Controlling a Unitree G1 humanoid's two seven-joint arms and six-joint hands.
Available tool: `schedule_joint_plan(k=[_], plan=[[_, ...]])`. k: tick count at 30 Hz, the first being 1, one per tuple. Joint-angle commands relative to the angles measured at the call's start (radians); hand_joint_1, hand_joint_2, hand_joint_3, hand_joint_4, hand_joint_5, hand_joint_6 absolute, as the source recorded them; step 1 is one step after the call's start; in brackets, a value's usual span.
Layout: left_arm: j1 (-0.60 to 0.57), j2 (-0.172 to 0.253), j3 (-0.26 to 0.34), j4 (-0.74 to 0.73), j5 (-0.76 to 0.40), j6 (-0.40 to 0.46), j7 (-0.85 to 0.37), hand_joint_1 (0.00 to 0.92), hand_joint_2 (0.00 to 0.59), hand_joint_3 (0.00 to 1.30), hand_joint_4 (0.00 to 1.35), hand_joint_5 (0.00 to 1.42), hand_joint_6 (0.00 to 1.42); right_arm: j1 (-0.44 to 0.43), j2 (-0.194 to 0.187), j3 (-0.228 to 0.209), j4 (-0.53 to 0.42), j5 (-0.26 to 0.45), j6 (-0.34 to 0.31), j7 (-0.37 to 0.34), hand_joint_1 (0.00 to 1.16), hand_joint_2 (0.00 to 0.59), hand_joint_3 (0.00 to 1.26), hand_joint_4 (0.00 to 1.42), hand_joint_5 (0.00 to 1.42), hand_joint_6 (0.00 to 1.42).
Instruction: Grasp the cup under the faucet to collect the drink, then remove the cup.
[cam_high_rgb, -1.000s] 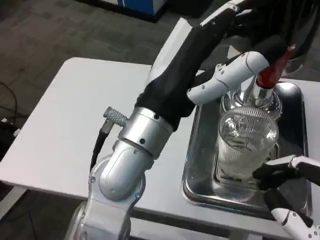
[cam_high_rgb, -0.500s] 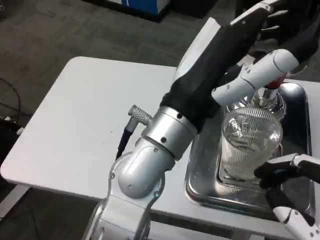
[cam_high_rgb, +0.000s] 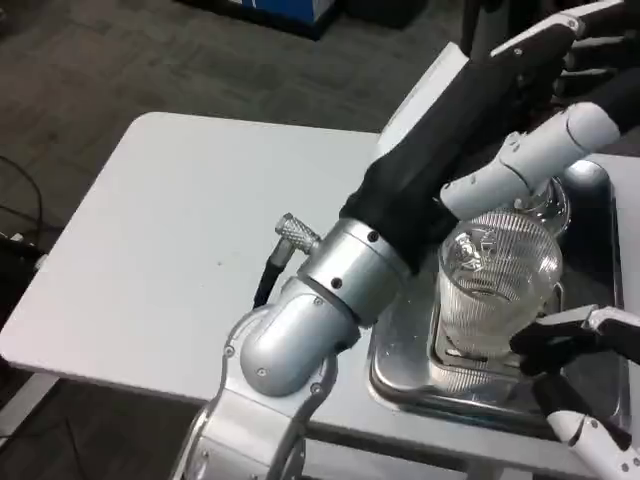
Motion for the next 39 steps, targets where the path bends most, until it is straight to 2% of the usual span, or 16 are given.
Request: schedule_joint_plan(k=[1,10,39], plan=[[0.017,0.056,-0.028,-0.018,0.01,-0.001,-0.061,0.134,0.064,0.34,0.38,0.39,0.33,0.011,0.007,-0.001,0.003,0.009,-0.009,-0.003,0.41,0.39,0.56,0.59,0.56,0.38],[0.057,0.114,-0.028,-0.048,-0.003,0.006,-0.09,0.113,0.063,0.38,0.42,0.43,0.34,0.009,0.008,0.002,-0.002,0.006,-0.007,-0.003,0.41,0.39,0.56,0.59,0.56,0.38],[0.079,0.115,-0.015,-0.077,-0.002,0.017,-0.074,0.097,0.066,0.39,0.44,0.44,0.34,0.012,0.01,0.005,-0.012,0.004,-0.005,-0.004,0.41,0.39,0.56,0.59,0.56,0.38]])
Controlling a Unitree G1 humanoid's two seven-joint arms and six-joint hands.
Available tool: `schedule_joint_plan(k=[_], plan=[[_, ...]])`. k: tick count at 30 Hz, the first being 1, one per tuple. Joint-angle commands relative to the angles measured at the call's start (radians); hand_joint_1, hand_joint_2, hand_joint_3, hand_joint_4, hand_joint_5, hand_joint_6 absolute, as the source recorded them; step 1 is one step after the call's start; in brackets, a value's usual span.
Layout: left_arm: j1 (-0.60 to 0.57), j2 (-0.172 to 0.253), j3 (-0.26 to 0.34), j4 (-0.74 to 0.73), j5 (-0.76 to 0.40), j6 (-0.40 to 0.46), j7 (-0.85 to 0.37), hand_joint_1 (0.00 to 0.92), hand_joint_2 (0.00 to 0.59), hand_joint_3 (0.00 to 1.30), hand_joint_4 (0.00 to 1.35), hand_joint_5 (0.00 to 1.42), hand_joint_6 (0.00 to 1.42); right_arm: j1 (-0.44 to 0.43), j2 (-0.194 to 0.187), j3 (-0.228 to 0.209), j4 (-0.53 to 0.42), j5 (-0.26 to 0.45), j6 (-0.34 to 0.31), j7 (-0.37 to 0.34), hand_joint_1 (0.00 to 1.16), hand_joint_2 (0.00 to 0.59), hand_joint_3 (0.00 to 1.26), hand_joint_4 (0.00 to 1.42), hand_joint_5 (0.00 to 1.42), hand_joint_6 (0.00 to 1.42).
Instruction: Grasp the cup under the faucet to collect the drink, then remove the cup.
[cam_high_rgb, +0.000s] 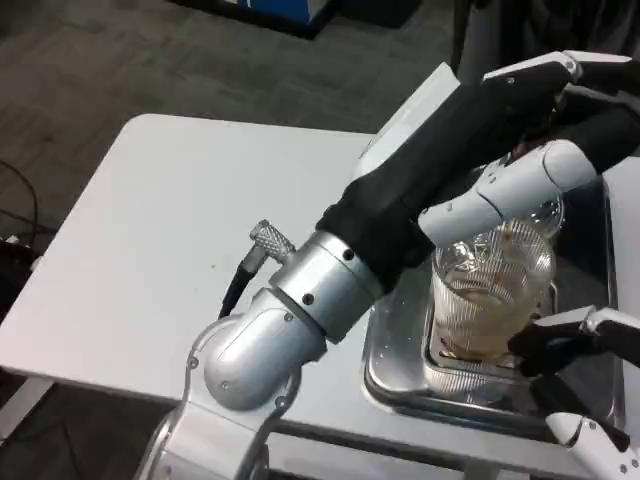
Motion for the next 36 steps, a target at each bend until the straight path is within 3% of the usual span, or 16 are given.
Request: schedule_joint_plan(k=[1,36], plan=[[0.043,0.017,-0.014,-0.015,0.001,0.022,-0.021,0.097,0.066,0.39,0.44,0.44,0.34,0.01,0.009,0.001,-0.012,0.005,-0.005,-0.004,0.41,0.39,0.56,0.59,0.56,0.38],[0.06,0.061,-0.04,-0.05,0.055,0.013,-0.024,0.097,0.067,0.41,0.46,0.45,0.34,0.011,0.007,-0.002,-0.008,0.012,-0.009,-0.003,0.41,0.39,0.56,0.59,0.57,0.38]])
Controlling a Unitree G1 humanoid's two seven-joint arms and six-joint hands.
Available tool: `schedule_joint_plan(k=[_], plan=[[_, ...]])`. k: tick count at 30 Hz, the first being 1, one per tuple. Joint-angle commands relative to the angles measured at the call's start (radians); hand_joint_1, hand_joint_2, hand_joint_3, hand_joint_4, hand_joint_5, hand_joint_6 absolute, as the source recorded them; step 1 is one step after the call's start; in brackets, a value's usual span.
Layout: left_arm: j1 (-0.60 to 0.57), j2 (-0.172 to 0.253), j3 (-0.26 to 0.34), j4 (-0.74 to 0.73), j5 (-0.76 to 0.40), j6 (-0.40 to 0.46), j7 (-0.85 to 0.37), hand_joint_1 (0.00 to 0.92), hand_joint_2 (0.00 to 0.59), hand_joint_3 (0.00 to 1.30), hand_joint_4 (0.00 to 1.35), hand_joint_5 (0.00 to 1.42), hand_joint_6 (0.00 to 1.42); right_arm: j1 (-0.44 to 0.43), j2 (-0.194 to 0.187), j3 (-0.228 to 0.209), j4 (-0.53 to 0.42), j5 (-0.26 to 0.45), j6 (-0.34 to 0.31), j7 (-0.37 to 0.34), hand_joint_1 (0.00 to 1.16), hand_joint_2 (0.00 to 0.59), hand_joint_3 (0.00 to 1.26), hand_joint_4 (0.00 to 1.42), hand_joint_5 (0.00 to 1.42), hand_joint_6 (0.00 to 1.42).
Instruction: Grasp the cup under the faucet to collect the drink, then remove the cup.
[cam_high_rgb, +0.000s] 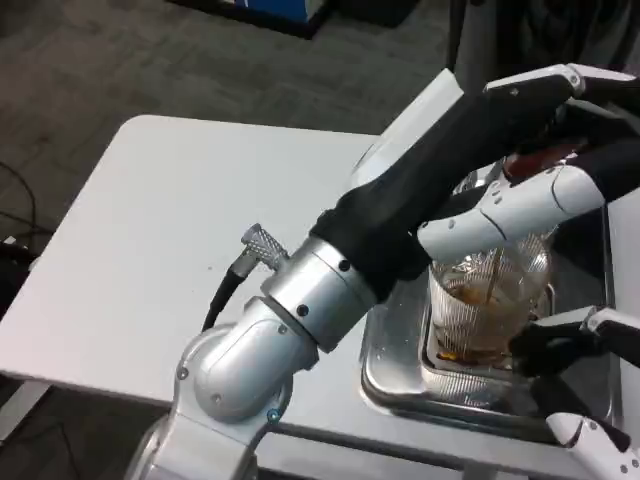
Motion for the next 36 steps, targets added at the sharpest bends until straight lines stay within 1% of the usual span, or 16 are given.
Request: schedule_joint_plan(k=[1,8,11,12,14,17,19,21,23,26,29,36], plan=[[0.042,0.018,-0.013,0.002,0.005,0.013,-0.024,0.097,0.067,0.41,0.46,0.45,0.34,0.01,0.008,-0.001,-0.008,0.011,-0.009,-0.003,0.41,0.39,0.56,0.59,0.57,0.38],[0.047,0.021,-0.008,-0.002,0.003,0.012,-0.022,0.097,0.067,0.41,0.46,0.45,0.34,0.01,0.01,0.006,-0.003,0.016,-0.006,-0.001,0.42,0.394,0.56,0.59,0.57,0.38],[0.047,0.022,-0.006,-0.005,0.003,0.014,-0.022,0.097,0.067,0.41,0.46,0.45,0.34,0.009,0.014,0.013,0.01,0.02,-0.007,-0.002,0.46,0.379,0.55,0.59,0.57,0.39],[0.048,0.022,-0.006,-0.006,0.003,0.016,-0.022,0.097,0.067,0.41,0.46,0.45,0.34,0.008,0.015,0.016,0.015,0.019,-0.008,-0.003,0.48,0.384,0.55,0.59,0.57,0.4],[0.049,0.024,-0.006,-0.008,0.004,0.017,-0.023,0.097,0.067,0.41,0.46,0.45,0.34,0.0,0.018,0.013,0.042,0.023,-0.007,-0.01,0.48,0.376,0.53,0.59,0.57,0.4],[0.049,0.025,-0.006,-0.008,0.003,0.018,-0.021,0.097,0.067,0.41,0.46,0.45,0.34,-0.014,0.016,-0.005,0.09,0.034,-0.013,-0.018,0.5,0.363,0.47,0.57,0.56,0.41],[0.048,0.025,-0.007,-0.008,0.003,0.019,-0.021,0.097,0.067,0.41,0.46,0.45,0.34,-0.029,0.007,-0.015,0.131,0.041,-0.023,-0.019,0.51,0.332,0.41,0.51,0.52,0.41],[0.047,0.025,-0.008,-0.009,0.004,0.02,-0.02,0.097,0.067,0.41,0.46,0.45,0.34,-0.043,-0.001,-0.017,0.168,0.046,-0.034,-0.017,0.54,0.32,0.36,0.46,0.48,0.41],[0.047,0.025,-0.009,-0.009,0.005,0.021,-0.019,0.097,0.067,0.41,0.46,0.45,0.34,-0.055,-0.006,-0.014,0.196,0.045,-0.043,-0.019,0.58,0.294,0.34,0.44,0.45,0.41],[0.048,0.025,-0.011,-0.011,0.007,0.023,-0.019,0.097,0.067,0.41,0.46,0.45,0.34,-0.077,-0.008,-0.011,0.237,0.042,-0.055,-0.026,0.6,0.279,0.33,0.42,0.43,0.41],[0.049,0.026,-0.013,-0.014,0.009,0.026,-0.02,0.097,0.067,0.41,0.46,0.45,0.34,-0.105,-0.012,-0.002,0.286,0.037,-0.071,-0.029,0.61,0.26,0.32,0.37,0.39,0.36],[0.053,0.028,-0.015,-0.022,0.012,0.031,-0.018,0.097,0.067,0.42,0.46,0.45,0.34,-0.165,-0.01,0.012,0.349,0.026,-0.085,-0.047,0.62,0.245,0.27,0.3,0.33,0.33]])
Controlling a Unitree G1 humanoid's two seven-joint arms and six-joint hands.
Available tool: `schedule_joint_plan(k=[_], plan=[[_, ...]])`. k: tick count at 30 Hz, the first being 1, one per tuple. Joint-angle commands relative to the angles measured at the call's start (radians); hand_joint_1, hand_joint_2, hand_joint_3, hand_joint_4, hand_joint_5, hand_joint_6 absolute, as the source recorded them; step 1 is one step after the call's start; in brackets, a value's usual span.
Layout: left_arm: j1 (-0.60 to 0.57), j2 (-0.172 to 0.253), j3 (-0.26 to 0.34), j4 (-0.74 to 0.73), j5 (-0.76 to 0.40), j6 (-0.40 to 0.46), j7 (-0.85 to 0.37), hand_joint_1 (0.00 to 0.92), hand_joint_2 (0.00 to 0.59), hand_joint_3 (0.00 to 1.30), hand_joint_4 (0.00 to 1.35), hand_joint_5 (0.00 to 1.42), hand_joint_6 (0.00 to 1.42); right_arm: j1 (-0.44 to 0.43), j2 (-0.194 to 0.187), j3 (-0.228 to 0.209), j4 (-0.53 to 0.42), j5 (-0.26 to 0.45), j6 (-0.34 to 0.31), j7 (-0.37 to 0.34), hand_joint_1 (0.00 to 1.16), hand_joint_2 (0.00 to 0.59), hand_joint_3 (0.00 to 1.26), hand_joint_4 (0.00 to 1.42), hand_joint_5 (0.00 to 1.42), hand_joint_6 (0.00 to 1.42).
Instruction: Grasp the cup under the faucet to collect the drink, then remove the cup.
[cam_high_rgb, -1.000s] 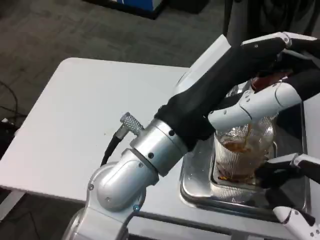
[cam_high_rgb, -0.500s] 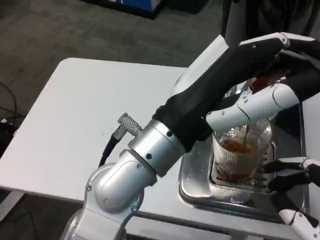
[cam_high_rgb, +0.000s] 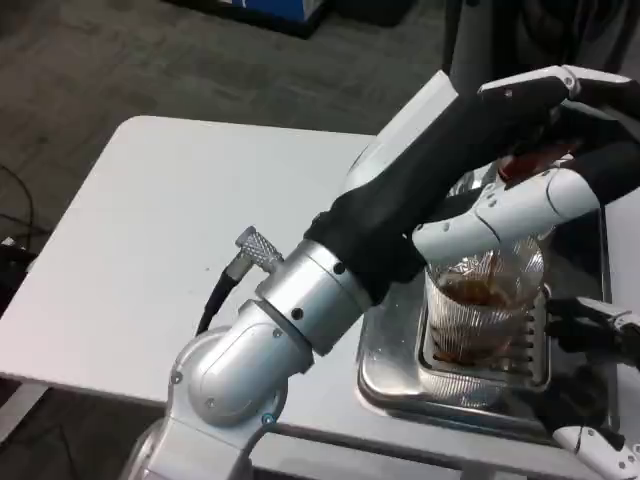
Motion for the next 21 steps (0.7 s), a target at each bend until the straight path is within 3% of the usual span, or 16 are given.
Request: schedule_joint_plan(k=[1,10,21], plan=[[0.042,0.018,-0.016,-0.003,0.013,0.024,-0.022,0.097,0.067,0.42,0.46,0.45,0.34,-0.033,0.0,0.011,0.036,-0.011,-0.024,-0.02,0.62,0.239,0.27,0.29,0.32,0.33],[0.044,0.019,-0.019,-0.002,0.013,0.025,-0.022,0.097,0.067,0.42,0.46,0.45,0.34,-0.106,-0.005,0.02,0.068,-0.023,-0.018,-0.032,0.63,0.235,0.24,0.27,0.29,0.32],[0.044,0.017,-0.021,0.005,0.012,0.02,-0.019,0.097,0.067,0.42,0.46,0.45,0.33,-0.141,0.017,0.029,0.05,-0.001,0.005,-0.057,0.66,0.221,0.2,0.2,0.22,0.34]])
